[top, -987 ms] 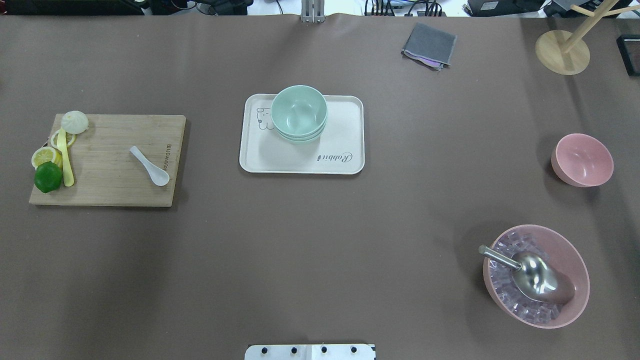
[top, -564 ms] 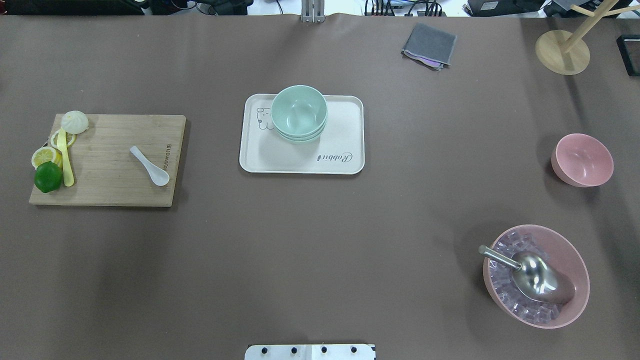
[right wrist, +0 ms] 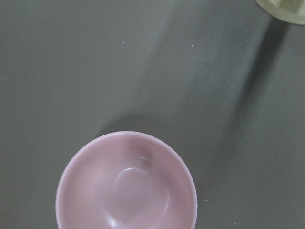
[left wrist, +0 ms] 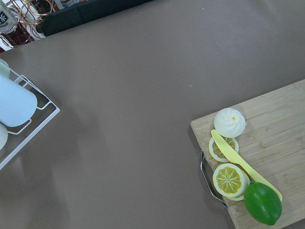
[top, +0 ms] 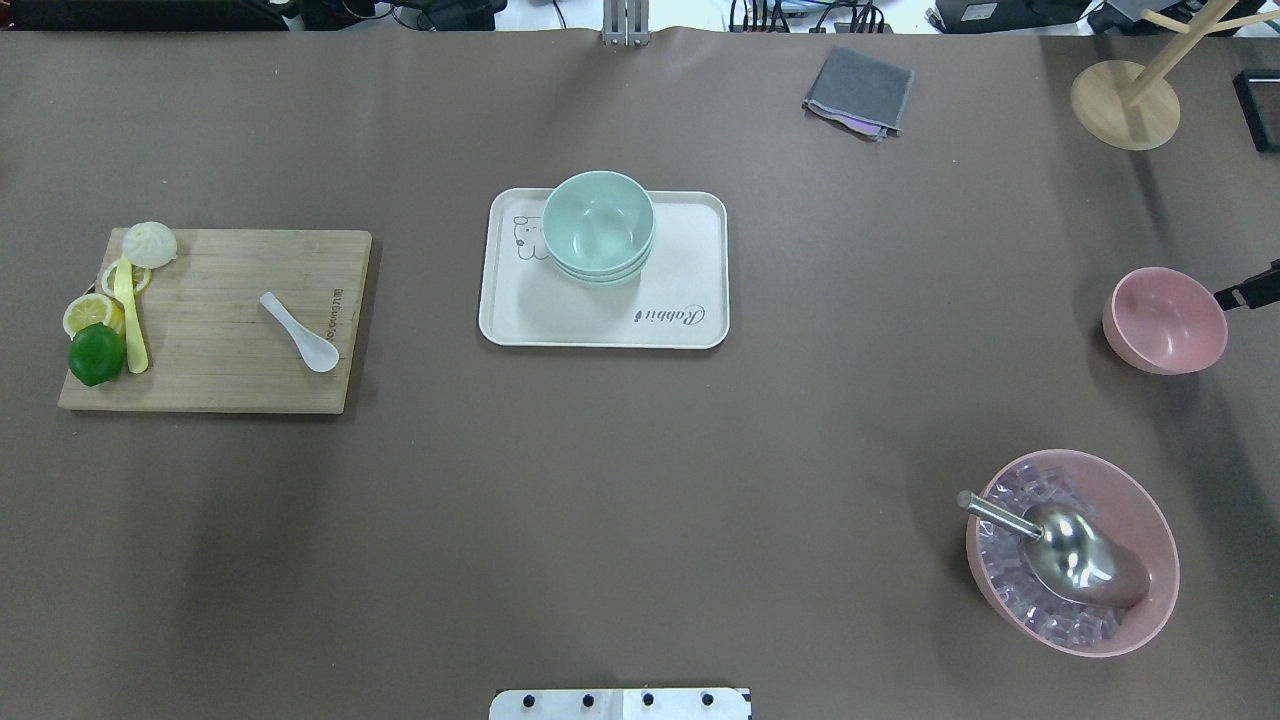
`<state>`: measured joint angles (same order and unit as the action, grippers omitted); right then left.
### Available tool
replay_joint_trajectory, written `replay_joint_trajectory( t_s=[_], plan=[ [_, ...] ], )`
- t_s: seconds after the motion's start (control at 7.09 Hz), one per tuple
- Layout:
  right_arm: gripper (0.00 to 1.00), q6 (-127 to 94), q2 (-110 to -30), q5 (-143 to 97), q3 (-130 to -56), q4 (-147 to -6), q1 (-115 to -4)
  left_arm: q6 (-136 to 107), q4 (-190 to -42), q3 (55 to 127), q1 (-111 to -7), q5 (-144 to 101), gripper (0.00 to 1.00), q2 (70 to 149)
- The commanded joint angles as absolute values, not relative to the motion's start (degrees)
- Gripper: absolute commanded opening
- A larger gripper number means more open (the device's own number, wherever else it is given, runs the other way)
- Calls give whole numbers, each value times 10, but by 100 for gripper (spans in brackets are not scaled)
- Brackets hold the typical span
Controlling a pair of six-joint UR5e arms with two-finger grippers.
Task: Stack pink bowl on green and place spoon
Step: 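Reach the right gripper down to the rim of the small pink bowl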
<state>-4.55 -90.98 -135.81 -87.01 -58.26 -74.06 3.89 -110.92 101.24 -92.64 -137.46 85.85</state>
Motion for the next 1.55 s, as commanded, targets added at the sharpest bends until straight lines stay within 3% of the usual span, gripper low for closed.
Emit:
replay_joint_trajectory(
  t_s=[0.0,1.41],
  plan=[
    [100,-47,-907,-1358,-827,-579,-724,40,-1112,1012,-926,-1375,98,857],
    [99,-82,-887,-1354,-794,-579,-708,40,-1146,1013,-926,-1375,98,828]
  ],
)
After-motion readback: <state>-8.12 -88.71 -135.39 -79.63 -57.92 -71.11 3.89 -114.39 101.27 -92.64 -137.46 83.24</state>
